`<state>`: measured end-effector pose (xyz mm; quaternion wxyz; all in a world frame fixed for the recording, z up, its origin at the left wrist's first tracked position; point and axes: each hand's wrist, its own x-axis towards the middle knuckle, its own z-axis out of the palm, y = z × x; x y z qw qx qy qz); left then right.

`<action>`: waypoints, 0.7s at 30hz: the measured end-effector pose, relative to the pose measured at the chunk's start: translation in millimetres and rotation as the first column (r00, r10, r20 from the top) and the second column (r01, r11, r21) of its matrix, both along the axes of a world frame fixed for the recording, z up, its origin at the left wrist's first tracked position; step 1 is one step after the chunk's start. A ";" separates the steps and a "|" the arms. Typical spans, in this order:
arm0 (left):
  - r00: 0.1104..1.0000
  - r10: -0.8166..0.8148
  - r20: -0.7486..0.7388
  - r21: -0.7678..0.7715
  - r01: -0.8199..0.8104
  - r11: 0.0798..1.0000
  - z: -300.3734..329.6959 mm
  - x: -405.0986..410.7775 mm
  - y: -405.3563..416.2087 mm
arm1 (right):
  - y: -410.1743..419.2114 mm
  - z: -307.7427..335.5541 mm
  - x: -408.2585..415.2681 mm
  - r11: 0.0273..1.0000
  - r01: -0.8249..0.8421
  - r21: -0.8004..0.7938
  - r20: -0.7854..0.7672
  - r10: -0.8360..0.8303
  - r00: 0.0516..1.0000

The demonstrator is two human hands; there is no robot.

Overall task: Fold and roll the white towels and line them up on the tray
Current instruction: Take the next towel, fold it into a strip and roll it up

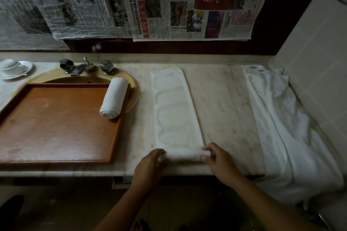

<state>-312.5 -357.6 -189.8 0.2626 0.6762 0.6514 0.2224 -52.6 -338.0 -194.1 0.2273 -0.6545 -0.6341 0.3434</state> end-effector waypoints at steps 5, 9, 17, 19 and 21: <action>1.000 0.011 0.023 -0.142 -0.008 0.990 5.2 -9.4 25.1 | 32.3 13.5 -3.7 0.981 0.020 -0.192 -0.016 -0.024 1.000; 0.998 0.059 -0.036 -0.184 -0.065 0.981 9.5 -11.5 43.5 | 49.7 19.3 -10.8 0.980 0.090 -0.179 0.207 -0.052 0.977; 0.917 -0.057 -0.394 0.321 0.196 0.927 -13.6 -14.0 20.4 | 14.3 -7.5 -7.9 0.883 -0.268 0.385 0.518 0.033 0.855; 0.915 -0.085 -0.395 0.310 0.220 0.925 -18.3 -18.6 12.2 | 3.3 -13.3 -3.1 0.924 -0.240 0.296 0.454 0.085 0.887; 0.935 -0.105 -0.339 0.272 0.204 0.940 -17.3 -18.6 6.1 | -1.2 -13.6 0.2 0.957 -0.215 0.193 0.399 0.123 0.908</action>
